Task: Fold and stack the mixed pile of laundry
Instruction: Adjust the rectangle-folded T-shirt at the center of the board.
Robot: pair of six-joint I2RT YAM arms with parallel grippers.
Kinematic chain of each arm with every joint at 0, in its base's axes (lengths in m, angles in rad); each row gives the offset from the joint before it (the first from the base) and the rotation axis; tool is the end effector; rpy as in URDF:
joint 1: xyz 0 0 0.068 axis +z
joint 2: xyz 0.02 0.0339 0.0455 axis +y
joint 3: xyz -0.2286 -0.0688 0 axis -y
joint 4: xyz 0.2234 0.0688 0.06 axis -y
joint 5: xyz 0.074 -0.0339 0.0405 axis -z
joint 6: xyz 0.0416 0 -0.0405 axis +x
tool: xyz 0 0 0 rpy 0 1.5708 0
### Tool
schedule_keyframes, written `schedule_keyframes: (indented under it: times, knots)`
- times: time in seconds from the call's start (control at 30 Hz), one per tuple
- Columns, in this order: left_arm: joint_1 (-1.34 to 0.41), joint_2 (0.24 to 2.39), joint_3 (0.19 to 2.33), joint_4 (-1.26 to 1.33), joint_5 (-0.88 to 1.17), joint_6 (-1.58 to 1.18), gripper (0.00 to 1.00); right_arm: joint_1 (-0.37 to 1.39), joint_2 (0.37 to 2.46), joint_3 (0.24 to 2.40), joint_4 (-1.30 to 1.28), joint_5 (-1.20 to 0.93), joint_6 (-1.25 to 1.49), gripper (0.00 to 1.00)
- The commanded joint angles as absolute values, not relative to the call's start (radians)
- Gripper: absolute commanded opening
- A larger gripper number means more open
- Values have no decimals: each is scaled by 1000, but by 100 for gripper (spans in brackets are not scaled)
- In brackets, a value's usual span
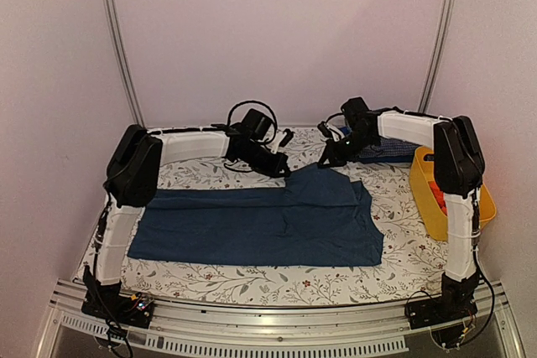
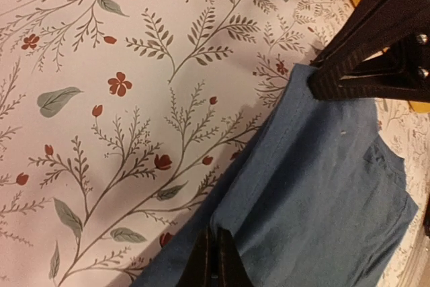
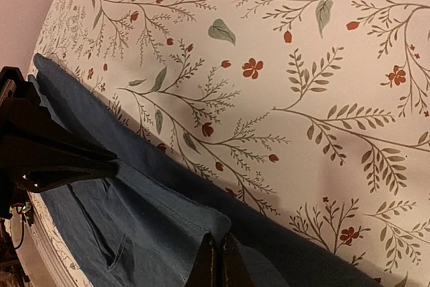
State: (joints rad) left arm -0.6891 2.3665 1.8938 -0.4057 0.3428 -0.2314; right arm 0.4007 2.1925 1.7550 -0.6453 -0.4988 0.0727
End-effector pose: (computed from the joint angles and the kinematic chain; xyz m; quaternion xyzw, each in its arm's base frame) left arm 0.3630 -0.3171 0.1381 0.2666 0.8896 -0.2923 0.2283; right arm 0.3907 0.1871 0.1614 -0.2124 0.9180 0.2877 0.1714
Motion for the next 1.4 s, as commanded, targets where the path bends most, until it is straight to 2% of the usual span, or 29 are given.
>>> schedule_keyframes:
  times: [0.0, 0.3, 0.73, 0.83, 0.97, 1.07, 1.13, 1.23, 1.37]
  knots:
    - [-711, 2214, 1764, -315, 382, -182, 0, 414, 2086, 1673, -626, -535, 50, 0]
    - [-785, 2112, 1570, -326, 422, -50, 0, 452, 1920, 1433, -578, -604, 35, 2]
    - [-890, 2063, 1396, -315, 386, 23, 0, 541, 1752, 1137, -558, -586, 52, 2]
    - [-888, 2054, 1385, -311, 388, 36, 1, 544, 1718, 1086, -545, -614, 75, 11]
    - [-889, 2031, 1395, -338, 383, 66, 22, 554, 1692, 1055, -586, -649, 68, 32]
    - [-884, 1952, 1351, -291, 394, 79, 41, 552, 1660, 1061, -622, -676, 39, 42]
    - [-872, 1889, 1309, -242, 391, 68, 49, 550, 1635, 1080, -627, -682, 31, 48]
    - [-836, 1810, 1257, -186, 370, 22, 57, 534, 1643, 1124, -604, -662, 50, 50]
    - [-768, 1754, 1221, -160, 374, -41, 58, 526, 1763, 1231, -622, -593, 91, 46]
